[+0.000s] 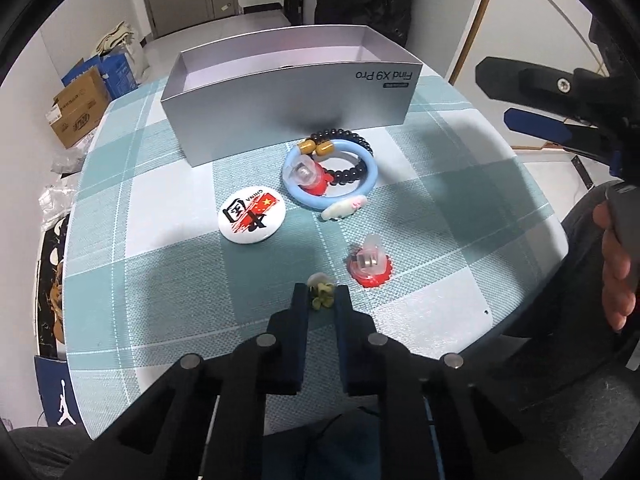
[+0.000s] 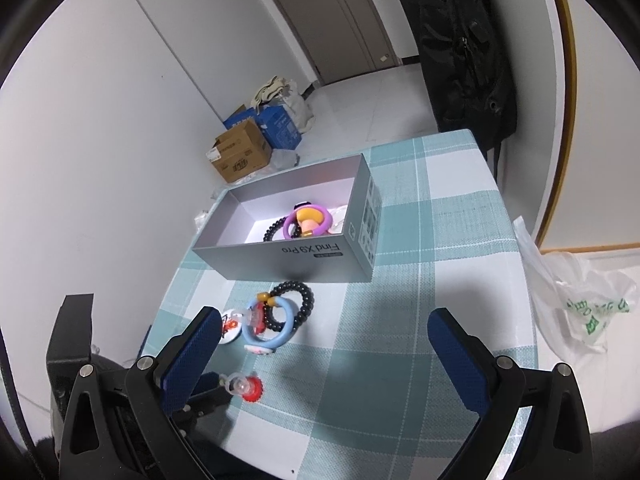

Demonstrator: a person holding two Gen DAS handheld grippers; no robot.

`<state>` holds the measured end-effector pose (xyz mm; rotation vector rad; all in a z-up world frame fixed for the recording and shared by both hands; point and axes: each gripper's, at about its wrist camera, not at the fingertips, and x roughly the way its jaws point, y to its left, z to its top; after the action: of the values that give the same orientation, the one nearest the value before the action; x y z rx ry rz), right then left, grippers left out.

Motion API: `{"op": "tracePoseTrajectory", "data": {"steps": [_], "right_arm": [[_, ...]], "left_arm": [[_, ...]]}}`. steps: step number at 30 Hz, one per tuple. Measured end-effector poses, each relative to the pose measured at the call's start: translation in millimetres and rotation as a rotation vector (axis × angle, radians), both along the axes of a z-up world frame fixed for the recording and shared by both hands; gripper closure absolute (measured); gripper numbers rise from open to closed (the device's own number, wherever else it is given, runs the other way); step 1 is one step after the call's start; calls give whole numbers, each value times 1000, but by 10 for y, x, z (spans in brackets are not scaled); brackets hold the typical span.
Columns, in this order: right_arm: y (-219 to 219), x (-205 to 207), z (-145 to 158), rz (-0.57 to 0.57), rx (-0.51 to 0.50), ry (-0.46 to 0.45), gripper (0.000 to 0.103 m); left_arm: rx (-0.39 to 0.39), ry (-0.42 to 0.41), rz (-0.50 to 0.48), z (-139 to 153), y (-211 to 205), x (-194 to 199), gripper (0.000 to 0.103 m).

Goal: Organize jewelry

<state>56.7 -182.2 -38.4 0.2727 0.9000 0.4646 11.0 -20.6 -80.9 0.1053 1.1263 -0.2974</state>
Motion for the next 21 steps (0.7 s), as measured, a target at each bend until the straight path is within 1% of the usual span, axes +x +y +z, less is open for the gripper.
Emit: {"op": "tracePoseTrajectory", "data": {"steps": [4, 8, 10, 12, 17, 21], "right_arm": [[10, 1, -4, 1, -6, 3, 0], [28, 3, -17, 2, -13, 4, 0], [49, 3, -31, 12, -18, 13, 0], [76, -7, -48, 26, -14, 26, 0], [147, -65, -84, 50, -25, 36, 0], [213, -96, -111, 60, -52, 39, 0]], "left_arm": [[4, 0, -4, 8, -12, -7, 95], [-44, 10, 5, 34, 32, 22, 95], [-102, 31, 7, 46, 78, 43, 95], [-143, 33, 24, 79, 137, 59, 95], [-251, 6, 84, 233, 357, 67, 95], [-300, -34, 125, 368, 469, 31, 95]]}}
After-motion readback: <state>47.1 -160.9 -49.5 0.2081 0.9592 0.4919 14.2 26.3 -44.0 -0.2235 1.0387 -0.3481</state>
